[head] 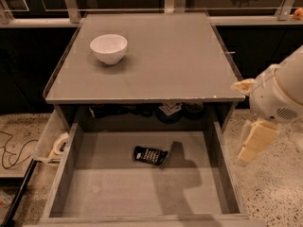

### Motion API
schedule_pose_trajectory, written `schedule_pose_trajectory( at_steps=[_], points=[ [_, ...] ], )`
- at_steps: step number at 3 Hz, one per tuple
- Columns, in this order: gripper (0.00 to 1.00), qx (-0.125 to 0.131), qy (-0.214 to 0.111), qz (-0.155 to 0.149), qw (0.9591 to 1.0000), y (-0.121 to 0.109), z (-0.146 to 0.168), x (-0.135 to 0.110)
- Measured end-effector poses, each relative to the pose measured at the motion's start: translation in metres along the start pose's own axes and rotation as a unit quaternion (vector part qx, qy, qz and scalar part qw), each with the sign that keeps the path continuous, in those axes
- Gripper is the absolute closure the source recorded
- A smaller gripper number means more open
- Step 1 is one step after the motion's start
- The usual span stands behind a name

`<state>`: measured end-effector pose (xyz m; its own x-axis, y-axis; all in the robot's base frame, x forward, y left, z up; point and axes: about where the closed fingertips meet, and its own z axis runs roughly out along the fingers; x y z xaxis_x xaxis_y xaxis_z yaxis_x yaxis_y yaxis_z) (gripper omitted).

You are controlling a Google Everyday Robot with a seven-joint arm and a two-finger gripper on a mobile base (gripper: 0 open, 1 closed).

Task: Pick rxbar chocolate from top drawer and place on counter

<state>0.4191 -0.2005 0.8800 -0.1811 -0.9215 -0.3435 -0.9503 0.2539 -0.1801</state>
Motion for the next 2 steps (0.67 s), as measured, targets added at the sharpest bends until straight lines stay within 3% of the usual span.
schedule_pose_trajectory(
  at_steps=[1,2],
  points=[
    [0.0,-0.006,-0.047,0.003,0.9989,0.0062,0.0379,0.0103],
    [0.0,-0.002,-0.049,0.0,0.9988,0.0051,0.0367,0.0083]
  ],
)
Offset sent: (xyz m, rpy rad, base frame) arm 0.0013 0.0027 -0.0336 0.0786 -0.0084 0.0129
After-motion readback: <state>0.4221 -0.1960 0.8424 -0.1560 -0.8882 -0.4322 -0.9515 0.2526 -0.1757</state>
